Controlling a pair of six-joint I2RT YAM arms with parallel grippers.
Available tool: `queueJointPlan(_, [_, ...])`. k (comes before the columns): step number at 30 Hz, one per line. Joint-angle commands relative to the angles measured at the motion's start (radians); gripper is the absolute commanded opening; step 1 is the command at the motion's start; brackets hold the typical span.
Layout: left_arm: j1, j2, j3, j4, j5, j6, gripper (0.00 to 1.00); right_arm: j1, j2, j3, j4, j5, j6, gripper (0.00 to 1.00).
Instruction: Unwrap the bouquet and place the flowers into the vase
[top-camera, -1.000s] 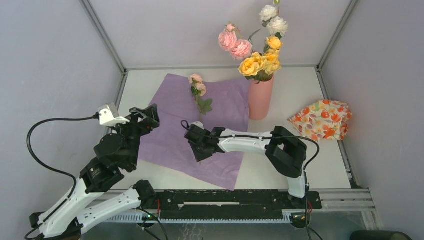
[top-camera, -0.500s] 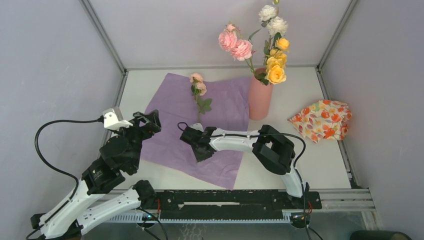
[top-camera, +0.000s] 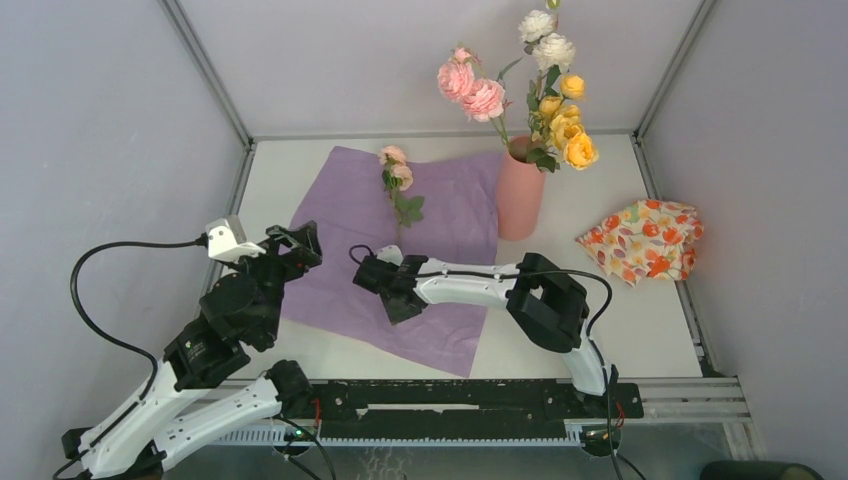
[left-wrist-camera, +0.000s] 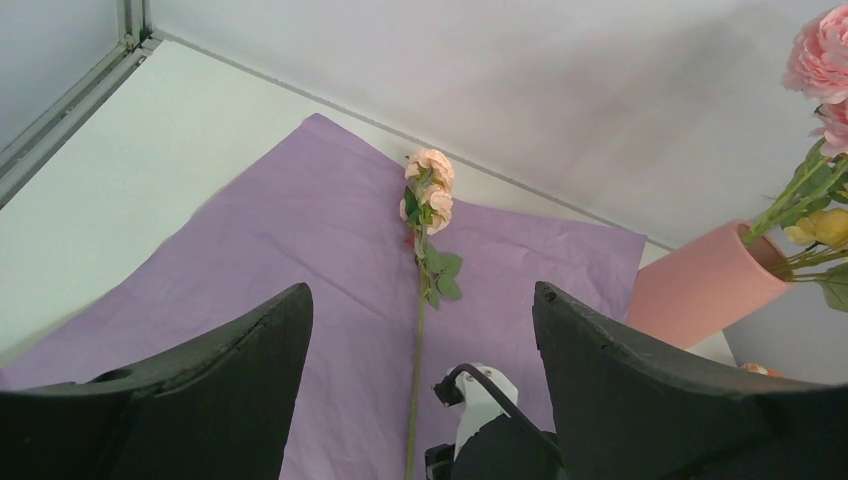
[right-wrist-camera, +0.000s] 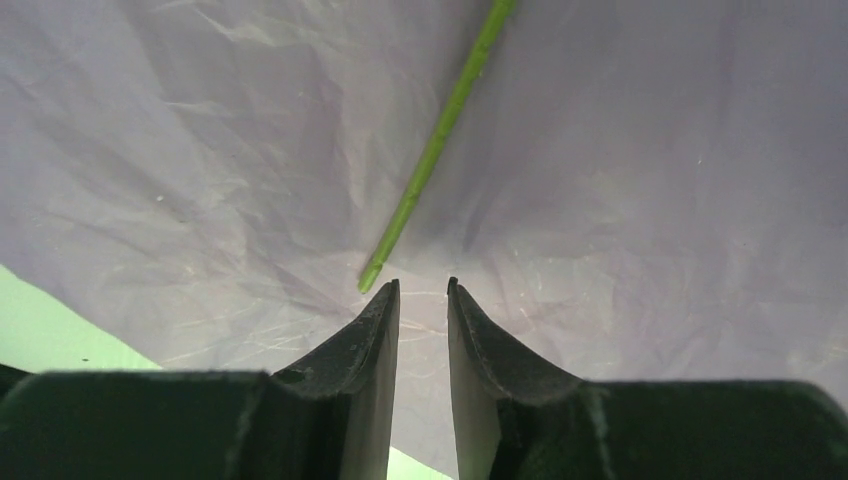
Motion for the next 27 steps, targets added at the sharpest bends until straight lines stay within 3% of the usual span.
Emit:
queueJointPlan(1, [0.007,-0.004,-0.018,0.012,-0.004,-0.011,0.85,0.011,-0.024,0.06,-0.015,0.022,0.018,0.32])
queueJointPlan(27, [0.008,-0.015,-0.045,0.019,0.003,-0.007,0.85,-0.003,0.069,0.112,-0.067,-0.002,0.056,0.29])
